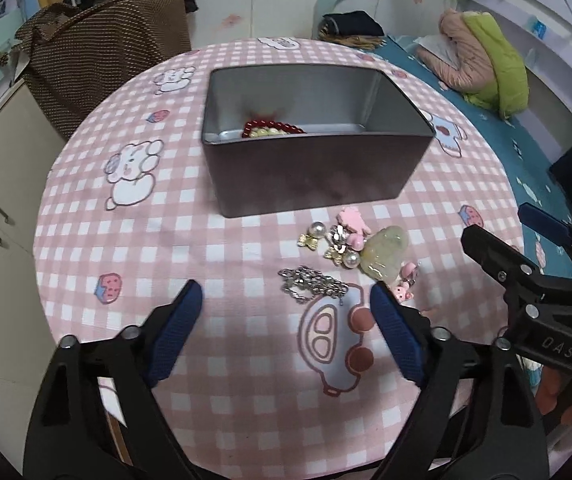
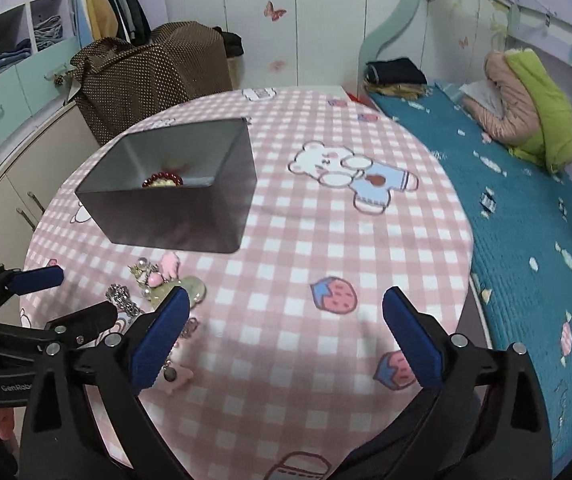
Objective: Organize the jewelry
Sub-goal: 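Withdraw both open tools from the tin back toward the jewelry pile, then grasp the silver chain charm with the left tool and lift it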
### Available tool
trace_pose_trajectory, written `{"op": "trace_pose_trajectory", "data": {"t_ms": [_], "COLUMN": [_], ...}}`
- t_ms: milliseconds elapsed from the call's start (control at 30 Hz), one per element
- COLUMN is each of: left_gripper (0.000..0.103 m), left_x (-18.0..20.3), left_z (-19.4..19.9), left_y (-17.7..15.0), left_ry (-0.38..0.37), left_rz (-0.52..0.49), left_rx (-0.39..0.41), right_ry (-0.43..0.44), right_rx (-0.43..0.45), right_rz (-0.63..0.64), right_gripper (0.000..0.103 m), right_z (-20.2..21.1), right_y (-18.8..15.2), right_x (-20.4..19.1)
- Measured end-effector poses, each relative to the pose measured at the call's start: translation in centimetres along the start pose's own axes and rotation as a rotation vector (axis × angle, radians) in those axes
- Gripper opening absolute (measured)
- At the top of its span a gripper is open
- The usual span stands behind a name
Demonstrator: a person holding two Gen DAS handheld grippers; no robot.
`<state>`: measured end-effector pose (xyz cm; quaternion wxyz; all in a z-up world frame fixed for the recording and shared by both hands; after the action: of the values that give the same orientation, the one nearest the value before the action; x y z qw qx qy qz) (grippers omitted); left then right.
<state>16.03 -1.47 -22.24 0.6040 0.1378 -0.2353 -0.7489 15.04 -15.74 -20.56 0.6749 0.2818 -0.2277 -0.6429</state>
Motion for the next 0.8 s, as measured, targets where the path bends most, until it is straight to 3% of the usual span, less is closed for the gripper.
{"op": "trace_pose_trajectory", "data": {"t_ms": [133,267,333,400,533,800], "left_gripper": [0.062,0.058,0.04,0.029,0.017,0.006], "left_x": [0.4,0.5,0.8,1.0,1.2,-0.7], "left_z": [-1.4,-2.1,-2.2,-2.1,-2.0,-1.0], "left_y": [-0.2,0.1,0.2,0.1,0.1,0.8], "left_ry": [0.013,0.026,0.019,0.016,-0.002,-0.107], "left_rz": [0.004,-0.001,-0.013,-0.025,-0.026,0.09], "left_rx": [-0.037,-0.03,-0.022,-0.023,-0.015,0.026], "right_ry": [0.018,0.026,0.033,0.041,0.054,0.081], "right_rx": [-0.008,-0.013,-0.018,-0.025,-0.037,-0.017], "right_rz": [-0.014,-0.022,-0.033,-0.043,-0.038,0.02], "right_gripper": [0.094,0.094,0.094,0.094,0.094,0.094], "right_z": [-0.3,-0.5,-0.7,-0.9,-1.2,-0.9], "right_y": [-0.2,-0.4,-0.5,-0.6,-0.7,-0.3], "right_x": [0.2,0.6,0.8,1.0,0.6,-1.0]}}
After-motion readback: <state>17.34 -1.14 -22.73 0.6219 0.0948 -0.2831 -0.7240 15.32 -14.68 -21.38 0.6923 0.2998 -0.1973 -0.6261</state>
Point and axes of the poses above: each gripper's, at about its wrist camera, not at the fingertips, and z roughly against the way its jaws point, x to its right, y to its top, the point moved 6 cm from there along -z, roughly the way its jaws point, and after that the axes turned 2 degrees about -y, right-handed, at the moved point
